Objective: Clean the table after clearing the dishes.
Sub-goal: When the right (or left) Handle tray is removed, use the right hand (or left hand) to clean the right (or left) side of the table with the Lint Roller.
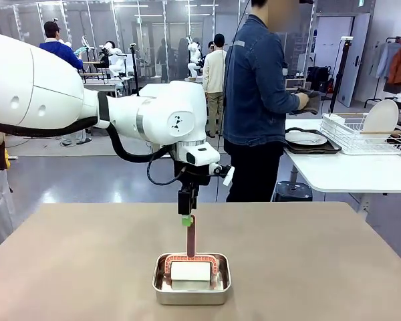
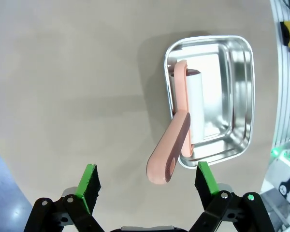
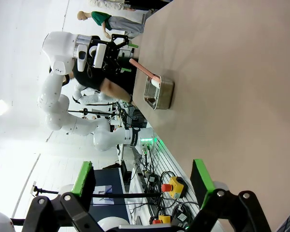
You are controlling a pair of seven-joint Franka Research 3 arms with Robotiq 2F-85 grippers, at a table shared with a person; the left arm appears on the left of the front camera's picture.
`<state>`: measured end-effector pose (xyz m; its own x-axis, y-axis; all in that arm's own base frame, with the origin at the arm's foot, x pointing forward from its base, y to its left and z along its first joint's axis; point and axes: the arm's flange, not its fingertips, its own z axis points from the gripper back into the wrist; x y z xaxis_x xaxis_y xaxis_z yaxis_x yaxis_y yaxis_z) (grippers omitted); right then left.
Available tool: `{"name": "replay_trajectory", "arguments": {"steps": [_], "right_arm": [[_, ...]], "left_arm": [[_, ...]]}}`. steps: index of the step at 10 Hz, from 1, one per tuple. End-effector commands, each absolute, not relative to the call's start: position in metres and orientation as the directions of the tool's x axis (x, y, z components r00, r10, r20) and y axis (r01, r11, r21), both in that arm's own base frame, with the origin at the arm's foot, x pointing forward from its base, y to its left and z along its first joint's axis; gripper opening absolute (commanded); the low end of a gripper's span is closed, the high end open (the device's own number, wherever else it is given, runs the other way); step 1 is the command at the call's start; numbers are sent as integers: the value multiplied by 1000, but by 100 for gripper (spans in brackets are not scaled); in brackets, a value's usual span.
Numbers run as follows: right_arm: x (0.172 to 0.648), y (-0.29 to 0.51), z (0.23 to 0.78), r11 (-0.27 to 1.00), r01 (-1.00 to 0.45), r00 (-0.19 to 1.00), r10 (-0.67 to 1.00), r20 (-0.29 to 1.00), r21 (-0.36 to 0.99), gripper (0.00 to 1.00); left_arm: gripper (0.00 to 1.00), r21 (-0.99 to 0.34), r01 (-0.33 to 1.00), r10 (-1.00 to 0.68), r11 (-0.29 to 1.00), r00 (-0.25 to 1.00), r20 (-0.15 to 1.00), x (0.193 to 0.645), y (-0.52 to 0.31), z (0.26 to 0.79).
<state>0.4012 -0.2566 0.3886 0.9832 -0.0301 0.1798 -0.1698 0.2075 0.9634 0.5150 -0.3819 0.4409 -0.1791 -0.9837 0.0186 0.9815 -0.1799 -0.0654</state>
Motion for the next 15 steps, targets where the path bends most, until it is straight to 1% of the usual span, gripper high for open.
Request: {"name": "replay_trajectory", "arguments": {"steps": [1, 2, 4, 7, 8, 10, 11, 12, 13, 14, 15], "right_arm": [[397, -252, 390, 222, -170, 983, -29, 180, 960, 100], [397, -252, 390, 222, -170, 983, -29, 180, 960, 100], [397, -252, 390, 222, -170, 983, -29, 180, 960, 100], [397, -252, 390, 222, -170, 983, -29, 180, 960, 100], [397, -252, 390, 222, -170, 983, -29, 180, 960, 100], [397, -252, 390, 222, -170, 983, -29, 180, 960, 100], [397, -252, 390, 222, -170, 983, -29, 180, 960, 100], [397, -252, 390, 222, -170, 983, -29, 180, 960, 100], [397, -252, 390, 222, -170, 983, -29, 180, 960, 100], [397, -252, 390, 222, -170, 983, -29, 180, 960, 100], [397, -252, 390, 222, -170, 983, -29, 180, 960, 100]], "left_arm": [[100, -105, 979, -983, -176, -180, -28, 513, -372, 427], [100, -148, 971, -982, -188, -191, -4, 512, -372, 419], [100, -197, 966, -986, -168, -160, 55, 512, -376, 410], [100, -254, 960, -994, -113, -107, 39, 511, -381, 407], [100, -284, 951, -992, -120, -106, 63, 510, -382, 405], [100, -304, 948, -996, -90, -79, 47, 509, -381, 403], [98, -315, 947, -997, -67, -53, 53, 509, -381, 403], [84, -322, 944, -997, -73, -58, 55, 508, -380, 403], [79, -339, 938, -997, -75, -61, 53, 508, -380, 403], [65, -343, 936, -997, -74, -62, 47, 508, -381, 402], [60, -341, 938, -998, -66, -56, 38, 508, -381, 402]]}}
